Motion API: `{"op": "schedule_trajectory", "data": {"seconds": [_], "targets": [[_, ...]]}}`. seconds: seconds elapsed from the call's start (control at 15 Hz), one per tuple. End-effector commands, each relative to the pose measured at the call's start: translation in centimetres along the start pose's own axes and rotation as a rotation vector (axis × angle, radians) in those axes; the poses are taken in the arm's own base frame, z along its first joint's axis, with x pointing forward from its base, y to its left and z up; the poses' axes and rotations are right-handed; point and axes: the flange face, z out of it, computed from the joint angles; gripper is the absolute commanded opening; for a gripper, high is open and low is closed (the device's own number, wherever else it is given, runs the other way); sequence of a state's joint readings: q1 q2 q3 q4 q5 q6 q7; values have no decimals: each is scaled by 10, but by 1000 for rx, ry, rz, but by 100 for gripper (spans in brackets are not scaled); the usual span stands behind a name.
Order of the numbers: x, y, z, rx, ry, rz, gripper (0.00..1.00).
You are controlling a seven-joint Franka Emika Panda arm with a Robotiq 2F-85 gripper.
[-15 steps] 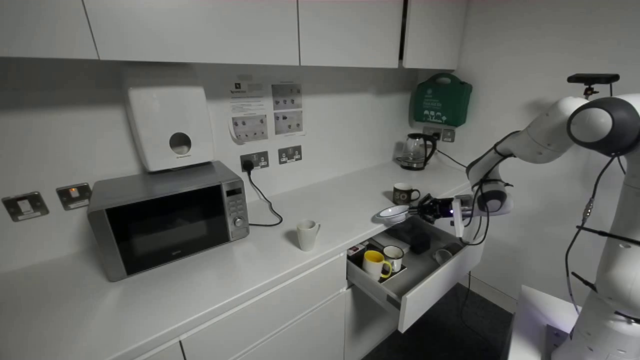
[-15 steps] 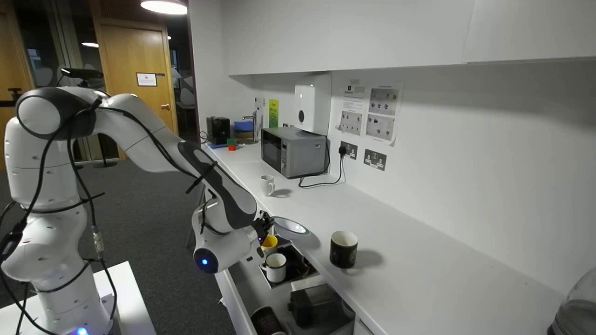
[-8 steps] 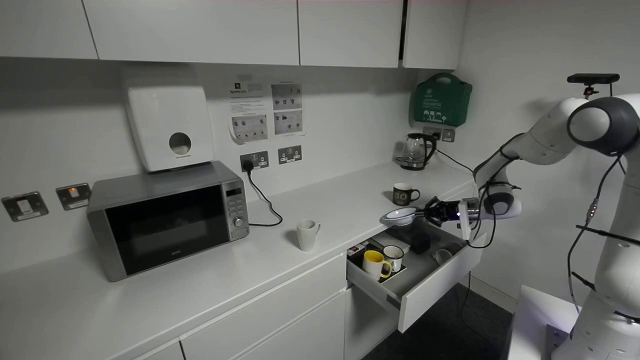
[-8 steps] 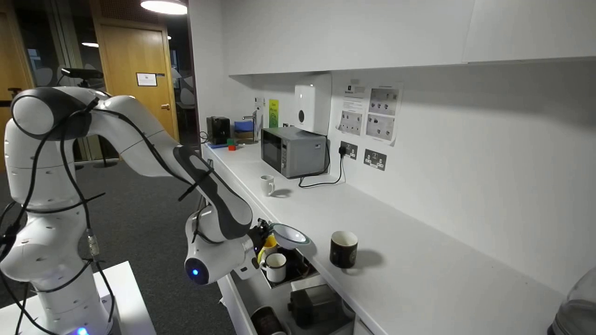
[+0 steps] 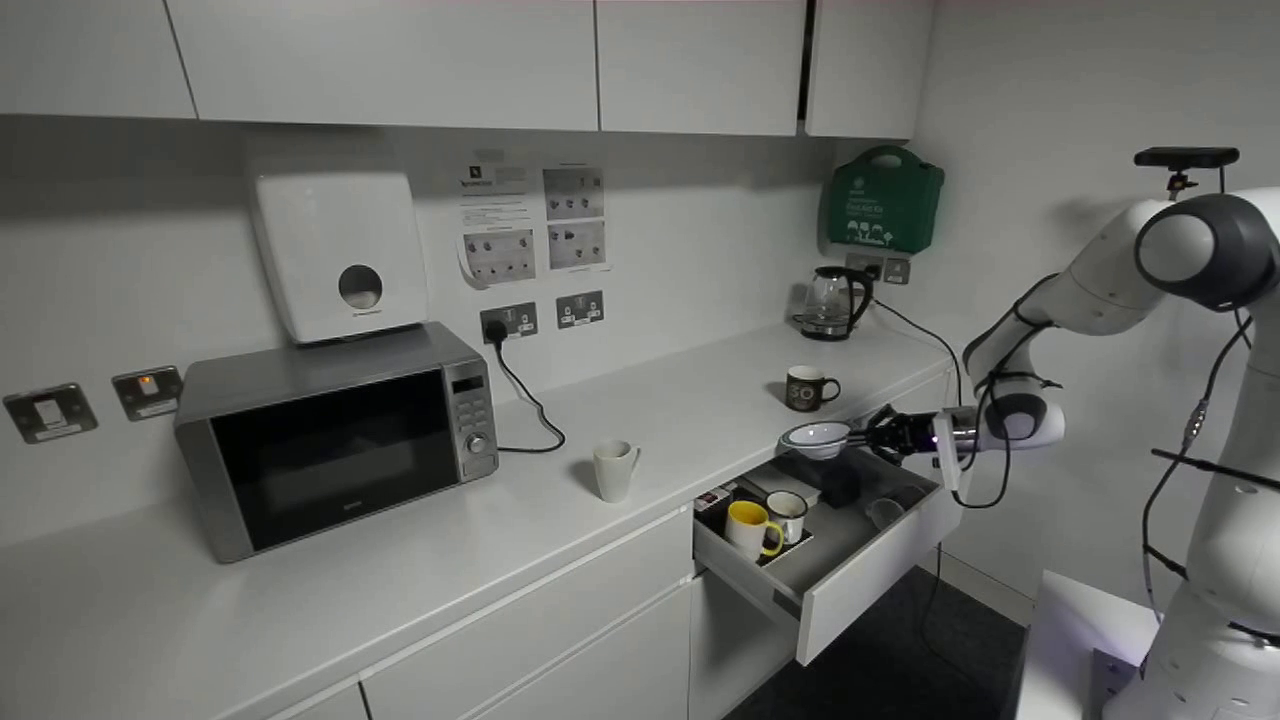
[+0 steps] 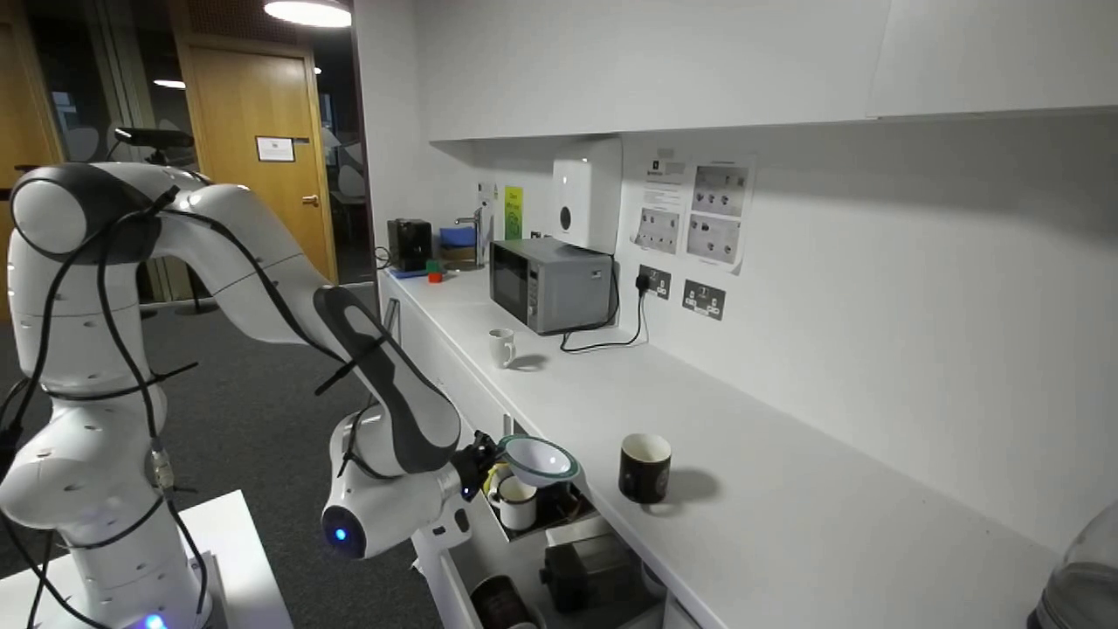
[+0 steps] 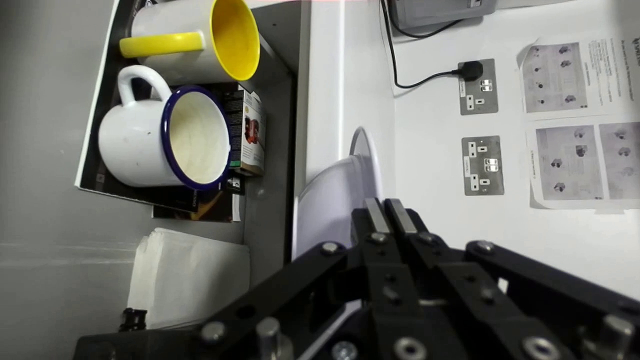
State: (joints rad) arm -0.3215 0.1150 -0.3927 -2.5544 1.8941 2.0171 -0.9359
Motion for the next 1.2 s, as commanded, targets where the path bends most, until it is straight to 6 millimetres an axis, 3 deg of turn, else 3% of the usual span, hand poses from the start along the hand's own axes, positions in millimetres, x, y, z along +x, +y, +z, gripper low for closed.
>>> {"op": "schedule_trajectory", "data": {"seconds": [0.0,0.73,1.13], "targets": [[-6,2,-16,17,-1,0,1],[-18,28,-45,-5,26,60,1],[-30,35,-47,-17,19,74,1]]}}
